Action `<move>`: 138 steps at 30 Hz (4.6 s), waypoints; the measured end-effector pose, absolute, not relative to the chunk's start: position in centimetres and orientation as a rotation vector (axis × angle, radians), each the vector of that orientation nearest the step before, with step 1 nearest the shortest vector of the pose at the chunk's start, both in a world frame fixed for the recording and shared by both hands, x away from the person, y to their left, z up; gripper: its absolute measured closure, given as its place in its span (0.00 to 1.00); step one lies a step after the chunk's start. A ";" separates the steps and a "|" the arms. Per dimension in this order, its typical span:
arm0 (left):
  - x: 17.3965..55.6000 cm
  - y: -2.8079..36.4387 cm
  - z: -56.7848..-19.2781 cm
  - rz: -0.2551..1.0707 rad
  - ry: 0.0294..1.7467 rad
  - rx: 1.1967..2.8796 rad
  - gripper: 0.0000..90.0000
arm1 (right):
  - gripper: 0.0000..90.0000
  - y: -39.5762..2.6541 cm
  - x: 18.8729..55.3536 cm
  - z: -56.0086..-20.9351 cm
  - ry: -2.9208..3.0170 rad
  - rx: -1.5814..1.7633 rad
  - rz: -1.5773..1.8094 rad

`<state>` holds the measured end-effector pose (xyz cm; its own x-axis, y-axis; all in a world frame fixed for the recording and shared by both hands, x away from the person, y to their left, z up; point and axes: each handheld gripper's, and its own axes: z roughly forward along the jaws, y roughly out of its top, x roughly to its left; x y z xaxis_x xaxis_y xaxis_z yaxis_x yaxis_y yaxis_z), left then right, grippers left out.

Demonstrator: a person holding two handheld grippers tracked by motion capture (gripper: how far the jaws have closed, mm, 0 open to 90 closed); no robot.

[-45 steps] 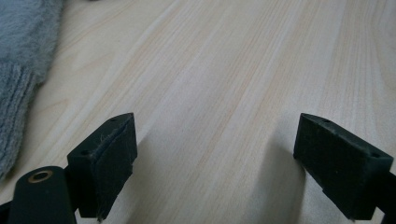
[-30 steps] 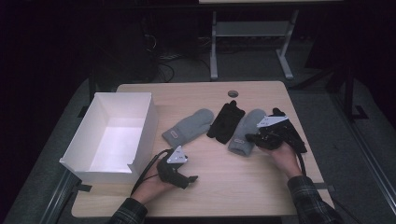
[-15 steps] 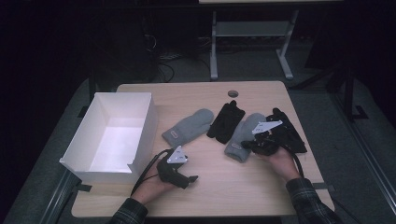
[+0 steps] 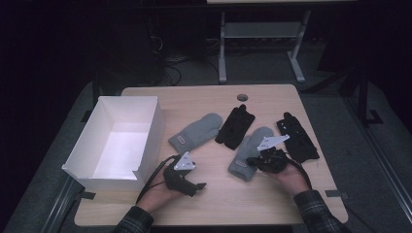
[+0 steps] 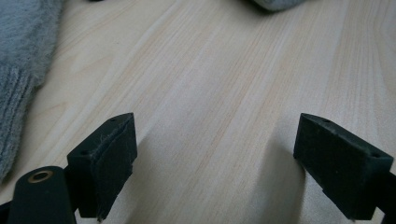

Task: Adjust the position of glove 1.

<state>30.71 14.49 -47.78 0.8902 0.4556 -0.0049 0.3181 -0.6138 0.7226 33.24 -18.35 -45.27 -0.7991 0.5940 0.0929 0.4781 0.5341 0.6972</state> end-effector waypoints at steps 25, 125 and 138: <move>30.7 14.5 -47.8 0.228 0.554 2.277 0.14 | 1.00 -13.3 28.9 -45.0 2.720 0.753 1.168; 32.7 10.5 -41.2 0.079 0.537 2.254 0.98 | 0.20 -22.2 29.8 -48.1 2.486 0.972 1.096; 30.8 12.1 -44.0 0.032 0.620 2.354 0.98 | 0.18 -22.4 29.7 -48.1 2.488 0.973 1.095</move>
